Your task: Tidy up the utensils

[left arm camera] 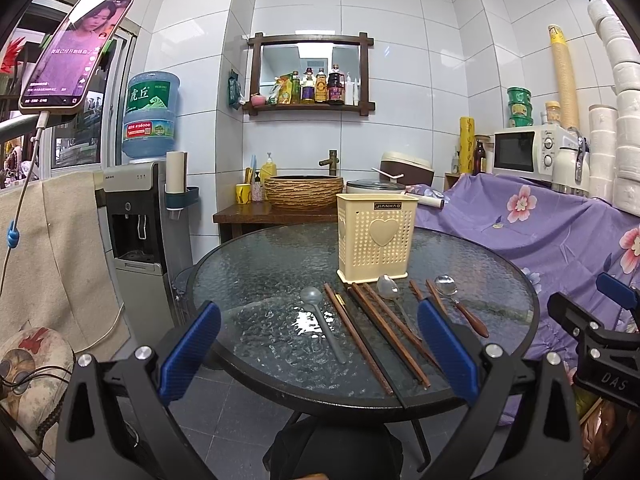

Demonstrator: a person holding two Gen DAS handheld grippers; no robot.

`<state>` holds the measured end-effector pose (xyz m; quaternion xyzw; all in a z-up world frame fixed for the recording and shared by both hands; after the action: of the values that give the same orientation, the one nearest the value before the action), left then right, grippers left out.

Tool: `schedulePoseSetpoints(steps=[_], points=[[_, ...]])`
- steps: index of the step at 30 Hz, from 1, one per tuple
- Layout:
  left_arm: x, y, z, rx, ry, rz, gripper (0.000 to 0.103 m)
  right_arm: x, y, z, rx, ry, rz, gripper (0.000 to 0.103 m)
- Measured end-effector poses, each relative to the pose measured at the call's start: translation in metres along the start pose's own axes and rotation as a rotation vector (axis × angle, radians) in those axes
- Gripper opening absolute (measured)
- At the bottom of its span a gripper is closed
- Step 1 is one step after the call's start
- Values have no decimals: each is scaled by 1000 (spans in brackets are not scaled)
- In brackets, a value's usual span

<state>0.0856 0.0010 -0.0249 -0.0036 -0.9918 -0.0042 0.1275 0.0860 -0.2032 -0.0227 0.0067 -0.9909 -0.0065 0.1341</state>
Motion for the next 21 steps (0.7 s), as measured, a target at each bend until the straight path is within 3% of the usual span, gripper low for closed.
schedulePoseSetpoints(steps=[21], points=[[-10,2,11,-3,38,18,97,-7,2,7,7,23,6,98]])
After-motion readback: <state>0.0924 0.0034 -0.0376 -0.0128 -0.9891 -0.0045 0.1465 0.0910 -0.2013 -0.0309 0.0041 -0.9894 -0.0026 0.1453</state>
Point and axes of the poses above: each gripper's, at about its wrist camera, not at the fingertips, and x roughly against the way its jaws point, y to its left, z to its underside, the point moved 9 cm from there along -x, roughly the way its jaws point, and after that the axes turned 1 degree about -x, right-handed, at the moved point
